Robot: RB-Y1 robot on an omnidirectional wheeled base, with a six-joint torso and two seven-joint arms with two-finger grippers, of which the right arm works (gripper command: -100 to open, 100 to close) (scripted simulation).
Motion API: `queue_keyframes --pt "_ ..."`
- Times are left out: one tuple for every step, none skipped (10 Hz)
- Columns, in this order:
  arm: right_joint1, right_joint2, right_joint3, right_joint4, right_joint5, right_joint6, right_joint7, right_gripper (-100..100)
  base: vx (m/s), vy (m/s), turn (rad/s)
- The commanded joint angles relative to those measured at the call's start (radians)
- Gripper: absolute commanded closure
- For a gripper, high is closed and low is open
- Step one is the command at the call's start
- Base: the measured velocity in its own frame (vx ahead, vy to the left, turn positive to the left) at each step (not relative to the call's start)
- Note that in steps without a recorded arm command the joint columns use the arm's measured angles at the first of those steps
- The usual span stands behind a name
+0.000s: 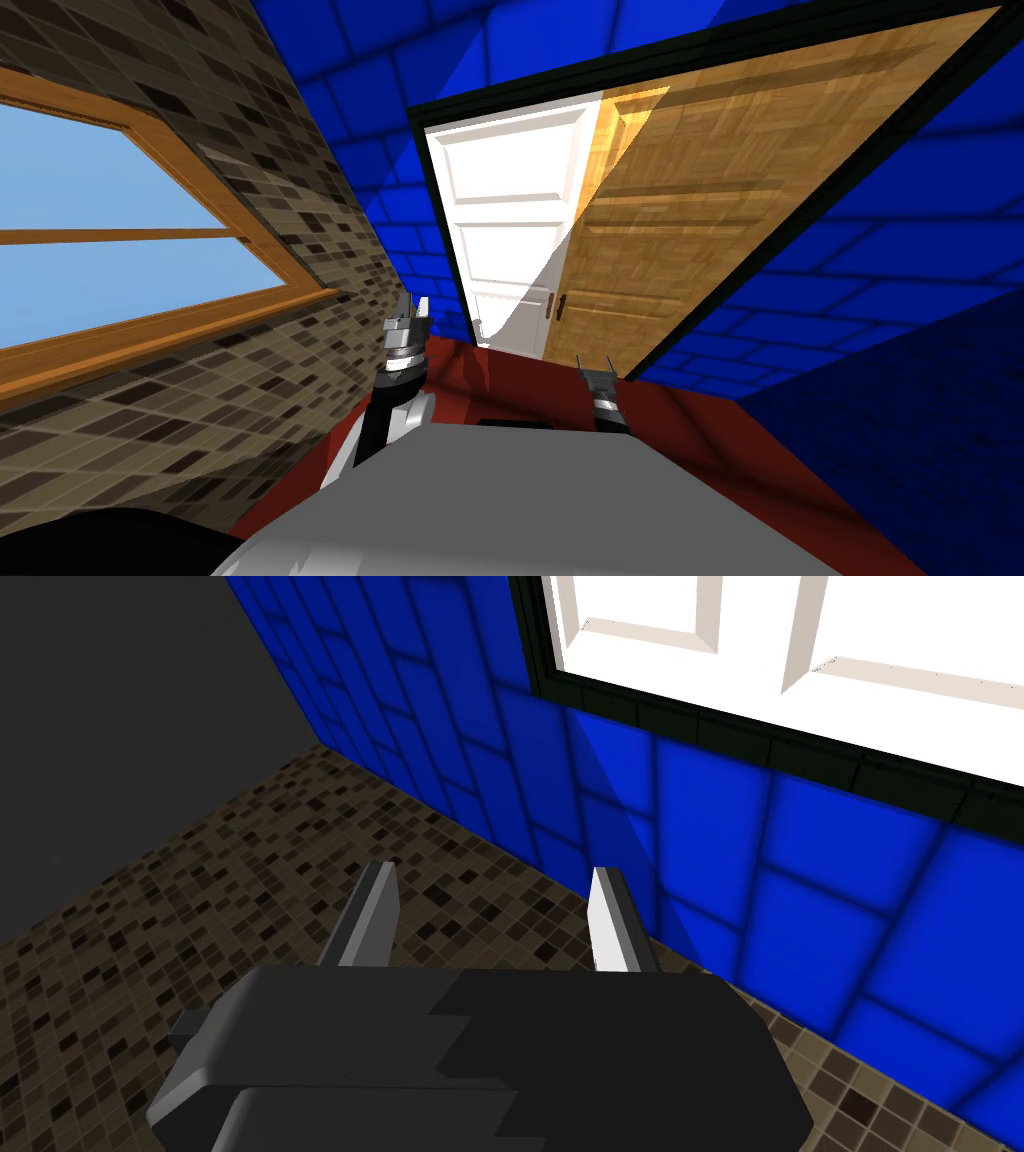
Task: Pull the door open
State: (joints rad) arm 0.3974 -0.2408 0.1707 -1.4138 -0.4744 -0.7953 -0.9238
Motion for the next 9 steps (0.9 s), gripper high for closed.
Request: queue_keyframes --pt "-0.006 -0.009 0.004 0.03 -0.016 -0.007 -0.04 -100 0.099 0.004 0.056" --pt "-0.01 -0.014 0.006 0.048 -0.026 -0.011 -0.062 -100 0.093 0.011 0.045" --pt "-0.013 -0.019 0.009 0.066 -0.035 -0.014 -0.084 -100 0.09 0.012 0.054" --pt "-0.017 -0.024 0.011 0.084 -0.045 -0.018 -0.106 -100 0.103 0.006 0.053" --pt "-0.021 -0.029 0.014 0.103 -0.054 -0.022 -0.128 -100 0.121 0.004 0.056" --pt "-0.025 -0.033 0.016 0.12 -0.063 -0.025 -0.148 -100 0.117 0.015 0.055" --pt "-0.029 -0.038 0.018 0.136 -0.071 -0.029 -0.168 -100 0.112 0.015 0.038" --pt "-0.032 -0.042 0.02 0.152 -0.08 -0.032 -0.188 -100 0.115 0.003 0.053" --pt "-0.036 -0.046 0.022 0.168 -0.089 -0.035 -0.208 -100 0.101 -0.005 0.063"
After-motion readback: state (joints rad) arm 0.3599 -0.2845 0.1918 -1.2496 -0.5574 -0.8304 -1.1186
